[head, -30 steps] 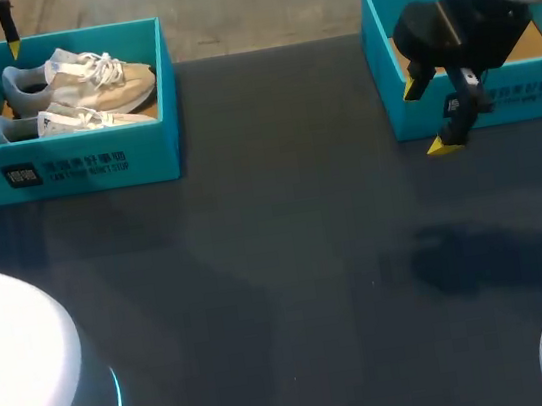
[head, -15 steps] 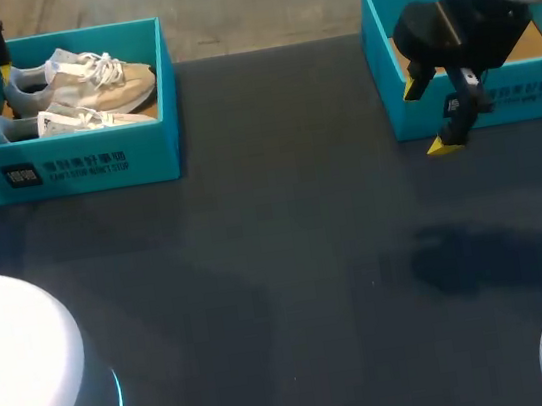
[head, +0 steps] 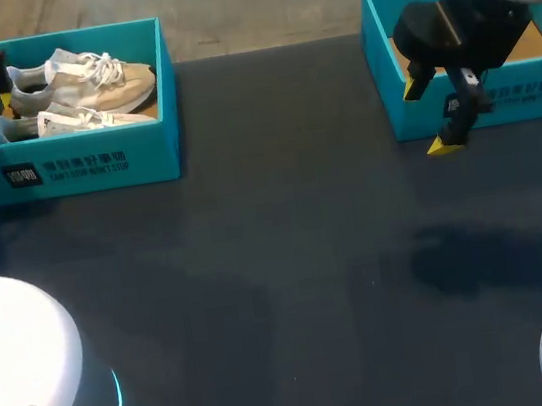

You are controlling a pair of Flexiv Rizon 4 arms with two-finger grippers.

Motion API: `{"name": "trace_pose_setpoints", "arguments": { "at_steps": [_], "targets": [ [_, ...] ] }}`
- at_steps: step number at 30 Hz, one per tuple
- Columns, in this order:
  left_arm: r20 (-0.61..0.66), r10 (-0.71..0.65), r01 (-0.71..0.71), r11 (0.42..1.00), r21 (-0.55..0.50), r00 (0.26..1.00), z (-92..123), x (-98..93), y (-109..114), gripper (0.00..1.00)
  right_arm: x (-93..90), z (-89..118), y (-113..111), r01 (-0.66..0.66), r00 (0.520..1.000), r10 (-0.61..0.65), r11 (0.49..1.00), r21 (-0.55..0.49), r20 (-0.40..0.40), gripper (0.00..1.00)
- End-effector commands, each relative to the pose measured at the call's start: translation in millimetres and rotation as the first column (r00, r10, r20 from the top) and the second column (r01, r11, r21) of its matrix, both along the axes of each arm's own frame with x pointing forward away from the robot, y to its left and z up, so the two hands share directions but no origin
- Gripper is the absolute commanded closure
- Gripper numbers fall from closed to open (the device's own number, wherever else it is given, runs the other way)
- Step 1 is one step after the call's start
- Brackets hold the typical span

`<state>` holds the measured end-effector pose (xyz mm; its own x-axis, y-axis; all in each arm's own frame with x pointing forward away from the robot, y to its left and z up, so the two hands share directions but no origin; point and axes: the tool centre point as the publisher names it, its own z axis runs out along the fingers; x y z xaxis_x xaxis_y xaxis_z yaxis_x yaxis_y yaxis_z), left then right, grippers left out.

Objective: Take the shoe out of the shoebox, open the shoe tongue, remove and reinsert the insole, then place the shoe into the shoebox

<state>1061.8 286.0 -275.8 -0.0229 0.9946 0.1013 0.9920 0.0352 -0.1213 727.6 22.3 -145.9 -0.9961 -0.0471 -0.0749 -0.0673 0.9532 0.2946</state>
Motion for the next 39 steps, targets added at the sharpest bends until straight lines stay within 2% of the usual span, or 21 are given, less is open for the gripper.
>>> {"name": "trace_pose_setpoints", "arguments": {
  "at_steps": [1, 6, 23, 27, 34, 39],
  "targets": [
    [0.107, -0.011, 0.011, 1.000, 0.003, 0.994, 0, -5.6, 0, 0.00, 1.2, -1, 1, 0.001, 1.000, -0.001, 1.000, -0.003, -0.002, 0.00],
    [0.107, -0.011, 0.011, 1.000, 0.003, 0.994, 0, -5.6, 0, 0.00, 1.2, -1, 1, 0.001, 1.000, -0.001, 1.000, -0.003, -0.002, 0.00],
    [0.040, -0.125, 0.124, 0.992, 0.023, 0.991, -39, -0.5, -5, 0.00, 1.2, -1, 1, 0.001, 1.000, -0.001, 1.000, -0.003, -0.002, 0.00],
    [0.033, -0.165, 0.165, 0.986, 0.016, 0.986, -51, 2.4, -4, 0.10, 1.2, -1, 1, 0.001, 1.000, -0.001, 1.000, -0.003, -0.002, 0.00],
    [0.011, -0.198, 0.198, 0.980, -0.001, 0.980, -69, 6.2, -6, 0.16, 1.2, -1, 1, 0.001, 1.000, -0.001, 1.000, -0.003, -0.002, 0.00],
    [0.014, -0.199, 0.199, 0.980, -0.009, 0.980, -79, 11.2, -7, 0.31, 1.2, -1, 1, 0.001, 1.000, -0.001, 1.000, -0.003, -0.002, 0.00]
  ]
}}
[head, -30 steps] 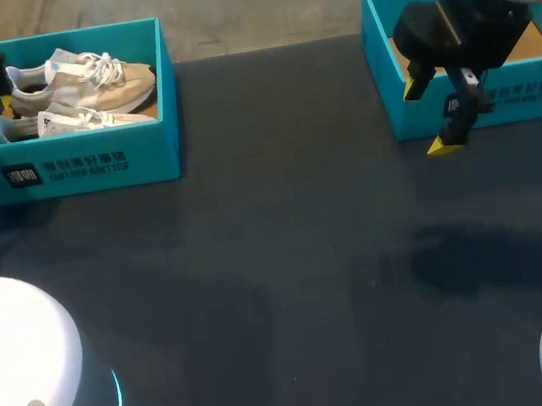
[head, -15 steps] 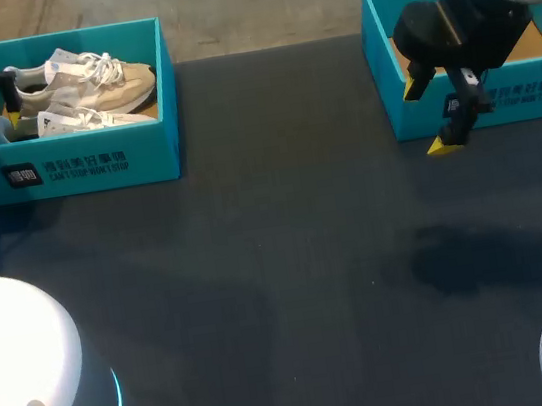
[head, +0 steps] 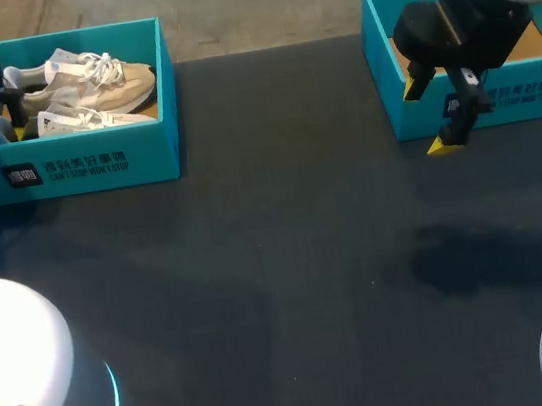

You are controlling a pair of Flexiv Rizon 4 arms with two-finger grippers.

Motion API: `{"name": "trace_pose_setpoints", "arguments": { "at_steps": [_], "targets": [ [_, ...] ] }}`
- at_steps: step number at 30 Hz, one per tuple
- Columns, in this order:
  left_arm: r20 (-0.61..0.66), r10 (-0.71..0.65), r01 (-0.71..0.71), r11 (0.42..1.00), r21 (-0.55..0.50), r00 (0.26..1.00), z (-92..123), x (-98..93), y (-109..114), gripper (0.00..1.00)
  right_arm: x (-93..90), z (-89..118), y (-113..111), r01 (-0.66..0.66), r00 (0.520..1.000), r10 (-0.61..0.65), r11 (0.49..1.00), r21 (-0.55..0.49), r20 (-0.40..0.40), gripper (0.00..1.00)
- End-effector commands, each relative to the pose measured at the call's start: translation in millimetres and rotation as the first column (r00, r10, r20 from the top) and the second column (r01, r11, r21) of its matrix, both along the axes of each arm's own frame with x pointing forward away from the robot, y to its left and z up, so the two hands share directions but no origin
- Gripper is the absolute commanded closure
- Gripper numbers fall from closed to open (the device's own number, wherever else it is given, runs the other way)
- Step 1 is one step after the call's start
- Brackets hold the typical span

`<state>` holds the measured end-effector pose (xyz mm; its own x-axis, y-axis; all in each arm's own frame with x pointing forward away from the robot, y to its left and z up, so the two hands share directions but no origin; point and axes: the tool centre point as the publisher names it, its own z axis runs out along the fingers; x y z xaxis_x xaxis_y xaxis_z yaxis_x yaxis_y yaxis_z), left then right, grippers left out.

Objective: Take the shoe out of the shoebox, open the shoe tongue, remove and reinsert the insole, then place the shoe into the shoebox

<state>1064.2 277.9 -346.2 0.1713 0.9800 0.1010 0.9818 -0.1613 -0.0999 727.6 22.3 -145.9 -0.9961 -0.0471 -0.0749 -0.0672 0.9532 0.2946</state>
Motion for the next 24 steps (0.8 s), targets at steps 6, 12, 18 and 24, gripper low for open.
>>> {"name": "trace_pose_setpoints", "arguments": {
  "at_steps": [6, 12, 18, 24],
  "targets": [
    [-0.012, -0.024, 0.024, 0.999, -0.025, 1.000, -15, 7.2, 7, 0.28, 1.2, -1, 1, 0.001, 1.000, -0.001, 1.000, -0.003, -0.002, 0.00],
    [-0.020, -0.031, 0.031, 0.999, -0.021, 0.999, -22, 7.4, 12, 0.21, 1.2, -1, 1, 0.001, 1.000, -0.001, 1.000, -0.003, -0.002, 0.00],
    [-0.020, -0.030, 0.029, 0.999, -0.042, 0.999, -26, 3.3, 12, 0.25, 1.2, -1, 1, 0.001, 1.000, -0.001, 1.000, -0.003, -0.002, 0.00],
    [-0.010, -0.025, 0.025, 0.999, -0.033, 1.000, -31, 1.7, 9, 0.40, 1.2, -1, 1, 0.001, 1.000, -0.001, 1.000, -0.003, -0.002, 0.00]
  ]
}}
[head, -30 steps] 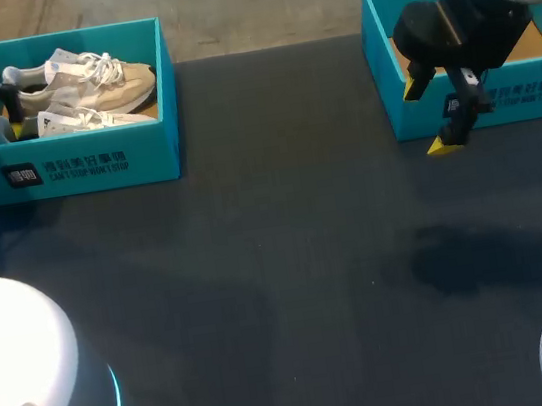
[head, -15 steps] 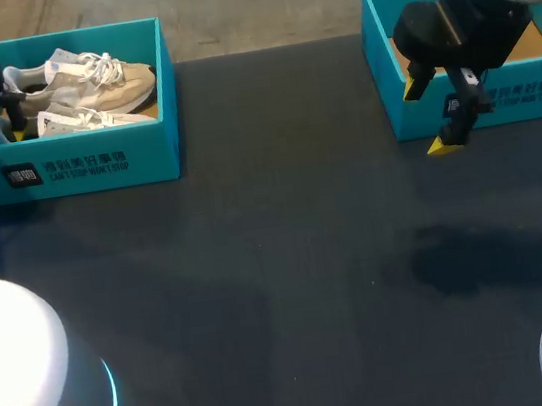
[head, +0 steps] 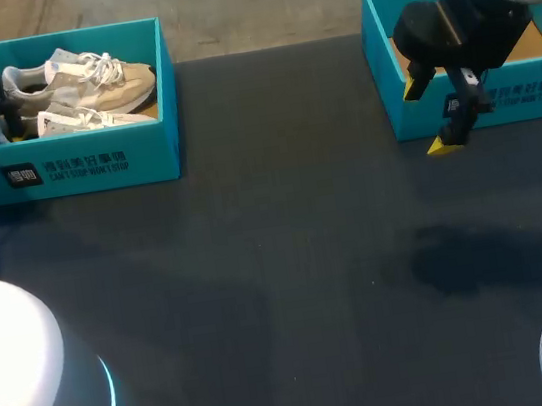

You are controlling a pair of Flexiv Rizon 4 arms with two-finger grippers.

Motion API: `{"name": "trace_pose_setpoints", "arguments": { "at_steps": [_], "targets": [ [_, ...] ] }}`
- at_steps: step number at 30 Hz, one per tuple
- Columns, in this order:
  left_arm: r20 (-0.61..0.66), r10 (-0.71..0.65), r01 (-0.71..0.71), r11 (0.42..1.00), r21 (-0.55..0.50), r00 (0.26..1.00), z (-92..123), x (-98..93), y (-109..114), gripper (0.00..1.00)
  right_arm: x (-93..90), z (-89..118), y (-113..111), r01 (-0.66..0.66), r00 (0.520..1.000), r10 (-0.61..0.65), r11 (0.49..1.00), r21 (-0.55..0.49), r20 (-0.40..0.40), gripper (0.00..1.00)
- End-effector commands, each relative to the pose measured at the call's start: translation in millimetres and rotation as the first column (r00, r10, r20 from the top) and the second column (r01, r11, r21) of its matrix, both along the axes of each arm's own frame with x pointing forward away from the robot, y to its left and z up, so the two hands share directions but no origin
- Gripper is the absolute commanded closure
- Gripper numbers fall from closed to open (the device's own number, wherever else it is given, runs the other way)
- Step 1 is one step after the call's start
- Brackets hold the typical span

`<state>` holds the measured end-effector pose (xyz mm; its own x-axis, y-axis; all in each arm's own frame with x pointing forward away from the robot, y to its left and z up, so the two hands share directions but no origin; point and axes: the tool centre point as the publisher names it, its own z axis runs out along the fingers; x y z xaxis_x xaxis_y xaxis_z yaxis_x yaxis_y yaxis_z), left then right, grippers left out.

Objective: Take the shoe out of the shoebox, open the shoe tongue, remove and reinsert the insole, then place the shoe into the shoebox

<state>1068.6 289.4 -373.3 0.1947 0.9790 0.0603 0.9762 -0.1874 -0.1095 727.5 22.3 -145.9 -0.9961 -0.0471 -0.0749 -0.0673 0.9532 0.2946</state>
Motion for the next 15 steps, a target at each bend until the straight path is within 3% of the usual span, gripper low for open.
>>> {"name": "trace_pose_setpoints", "arguments": {
  "at_steps": [1, 3, 10, 13, 15],
  "targets": [
    [0.005, -0.004, 0.004, 1.000, 0.005, 1.000, -3.6, -3.4, -2.8, 0.42, 1.2, -0.8, 1.2, 0.001, 1.000, -0.001, 1.000, -0.003, -0.002, 0.00],
    [0.001, -0.006, 0.006, 1.000, 0.011, 1.000, -4.6, -4.0, -3.5, 0.50, 1.2, -0.8, 1.2, 0.001, 1.000, -0.001, 1.000, -0.003, -0.002, 0.00],
    [-0.014, -0.012, 0.012, 0.999, 0.043, 1.000, -10.1, -2.0, -5.0, 0.62, 1.2, -0.8, 1.2, 0.001, 1.000, -0.001, 1.000, -0.003, -0.002, 0.00],
    [-0.017, -0.025, 0.026, 0.998, 0.057, 1.000, -8.9, -3.1, -3.7, 0.77, 1.2, -0.8, 1.2, 0.001, 1.000, -0.001, 1.000, -0.003, -0.002, 0.00],
    [-0.015, -0.030, 0.031, 0.998, 0.061, 0.999, -6.1, -3.7, -2.4, 0.95, 1.2, -0.8, 1.2, 0.001, 1.000, -0.001, 1.000, -0.003, -0.002, 0.00]
  ]
}}
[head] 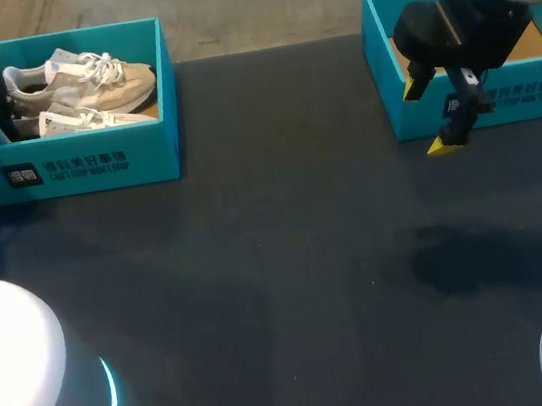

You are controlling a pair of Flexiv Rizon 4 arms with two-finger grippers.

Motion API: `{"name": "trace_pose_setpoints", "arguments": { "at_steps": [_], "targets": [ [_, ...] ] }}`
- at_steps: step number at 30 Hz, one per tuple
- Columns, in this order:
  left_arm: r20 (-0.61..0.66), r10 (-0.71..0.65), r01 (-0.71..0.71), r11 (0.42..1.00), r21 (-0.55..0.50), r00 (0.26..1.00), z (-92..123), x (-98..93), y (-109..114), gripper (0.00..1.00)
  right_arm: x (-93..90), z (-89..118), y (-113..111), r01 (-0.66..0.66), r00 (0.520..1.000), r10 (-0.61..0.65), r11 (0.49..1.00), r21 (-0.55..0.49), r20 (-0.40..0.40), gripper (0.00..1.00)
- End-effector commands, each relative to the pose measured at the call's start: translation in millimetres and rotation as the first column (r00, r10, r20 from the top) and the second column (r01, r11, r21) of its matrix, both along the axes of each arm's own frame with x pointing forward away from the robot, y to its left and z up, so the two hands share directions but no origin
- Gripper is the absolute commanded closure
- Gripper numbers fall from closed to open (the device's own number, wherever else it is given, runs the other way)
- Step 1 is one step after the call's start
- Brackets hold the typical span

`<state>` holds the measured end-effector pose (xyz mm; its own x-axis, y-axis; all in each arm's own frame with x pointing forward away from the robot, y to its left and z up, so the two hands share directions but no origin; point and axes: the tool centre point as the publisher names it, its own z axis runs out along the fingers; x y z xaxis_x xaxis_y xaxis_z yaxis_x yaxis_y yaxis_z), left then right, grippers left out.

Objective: Take the shoe out of the shoebox, open the shoe tongue, remove and reinsert the insole, then place the shoe into the shoebox

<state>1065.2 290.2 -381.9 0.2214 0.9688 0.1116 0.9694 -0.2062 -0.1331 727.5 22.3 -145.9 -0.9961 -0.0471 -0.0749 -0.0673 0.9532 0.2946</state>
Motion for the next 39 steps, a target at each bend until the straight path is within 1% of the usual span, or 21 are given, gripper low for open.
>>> {"name": "trace_pose_setpoints", "arguments": {
  "at_steps": [1, 5, 11, 15, 19, 22, 26, 32, 39],
  "targets": [
    [-0.002, -0.015, 0.015, 1.000, 0.013, 1.000, 4, -0.5, -3, 1.00, 1.2, -1, 1, 0.001, 1.000, -0.001, 1.000, -0.003, -0.002, 0.00],
    [0.010, -0.028, 0.028, 0.999, 0.028, 1.000, 12, -1.4, 0, 1.00, 1.2, -1, 1, 0.001, 1.000, -0.001, 1.000, -0.003, -0.002, 0.00],
    [0.023, -0.061, 0.060, 0.998, 0.037, 0.998, 33, -2.9, 5, 1.00, 1.2, -1, 1, 0.001, 1.000, -0.001, 1.000, -0.003, -0.002, 0.00],
    [0.042, -0.065, 0.063, 0.997, 0.044, 0.997, 47, -0.5, 10, 1.00, 1.2, -1, 1, 0.001, 1.000, -0.001, 1.000, -0.003, -0.002, 0.00],
    [0.032, -0.072, 0.071, 0.997, 0.030, 0.997, 62, 3.8, 16, 1.00, 1.2, -1, 1, 0.001, 1.000, -0.001, 1.000, -0.003, -0.002, 0.00],
    [0.017, -0.045, 0.044, 0.999, 0.014, 0.999, 74, 9.4, 21, 1.00, 1.2, -1, 1, 0.001, 1.000, -0.001, 1.000, -0.003, -0.002, 0.00],
    [0.055, 0.000, -0.001, 1.000, 0.009, 0.998, 90, 17.1, 26, 1.00, 1.2, -1, 1, 0.001, 1.000, -0.001, 1.000, -0.003, -0.002, 0.00],
    [0.071, 0.020, -0.021, 1.000, 0.010, 0.997, 108, 26.1, 30, 1.00, 1.2, -1, 1, 0.001, 1.000, -0.001, 1.000, -0.003, -0.002, 0.00],
    [0.064, 0.031, -0.031, 1.000, 0.003, 0.997, 127, 28.4, 34, 1.00, 1.2, -1, 1, 0.001, 1.000, -0.001, 1.000, -0.003, -0.002, 0.00]
  ]
}}
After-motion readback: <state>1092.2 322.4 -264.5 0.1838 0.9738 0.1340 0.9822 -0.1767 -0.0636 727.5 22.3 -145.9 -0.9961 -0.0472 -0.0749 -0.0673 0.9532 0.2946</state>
